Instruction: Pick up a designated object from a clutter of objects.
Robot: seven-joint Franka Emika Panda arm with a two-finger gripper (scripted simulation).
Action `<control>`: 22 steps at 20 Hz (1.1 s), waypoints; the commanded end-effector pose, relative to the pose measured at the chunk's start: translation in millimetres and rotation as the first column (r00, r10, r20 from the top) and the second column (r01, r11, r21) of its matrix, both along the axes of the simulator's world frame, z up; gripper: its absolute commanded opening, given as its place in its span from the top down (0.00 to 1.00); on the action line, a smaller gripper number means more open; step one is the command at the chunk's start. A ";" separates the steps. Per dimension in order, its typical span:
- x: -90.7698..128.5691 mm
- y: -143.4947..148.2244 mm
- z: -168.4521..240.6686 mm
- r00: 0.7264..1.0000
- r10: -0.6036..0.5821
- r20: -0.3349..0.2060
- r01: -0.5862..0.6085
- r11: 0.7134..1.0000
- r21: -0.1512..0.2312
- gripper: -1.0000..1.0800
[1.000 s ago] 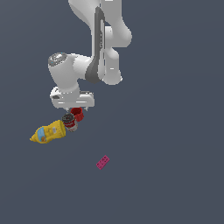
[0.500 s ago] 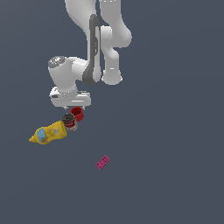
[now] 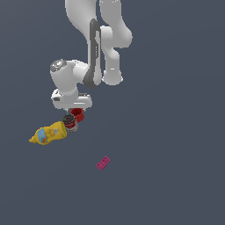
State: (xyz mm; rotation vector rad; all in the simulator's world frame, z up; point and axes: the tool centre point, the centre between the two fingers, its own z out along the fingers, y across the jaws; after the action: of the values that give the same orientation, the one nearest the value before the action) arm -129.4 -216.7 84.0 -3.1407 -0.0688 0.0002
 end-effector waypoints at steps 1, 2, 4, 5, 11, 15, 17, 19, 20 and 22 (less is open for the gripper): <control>-0.6 0.0 -10.1 1.000 0.000 -0.001 0.000 1.000 0.000 0.04; -0.8 -0.2 -15.0 1.000 0.000 -0.001 0.000 1.000 0.000 0.04; -1.1 -0.3 -23.6 1.000 0.000 -0.001 0.000 1.000 0.000 0.04; -1.2 -0.3 -27.1 1.000 0.000 -0.001 0.000 1.000 0.000 0.04; -1.0 -0.5 -37.9 1.000 0.001 0.000 -0.001 1.000 0.000 0.04; -0.5 -0.6 -36.7 1.000 0.001 0.000 -0.001 1.000 0.000 0.04; -0.5 -0.6 -36.7 1.000 0.001 0.000 -0.001 1.000 0.000 1.00; -0.5 -0.6 -36.7 1.000 0.001 0.000 -0.001 1.000 0.000 1.00; -0.5 -0.6 -36.7 1.000 0.001 0.000 -0.001 1.000 0.000 1.00; -0.5 -0.6 -36.7 1.000 0.001 0.000 -0.001 1.000 0.000 1.00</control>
State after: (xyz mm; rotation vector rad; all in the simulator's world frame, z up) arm -130.2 -217.4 47.0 -3.1405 -0.0696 0.0012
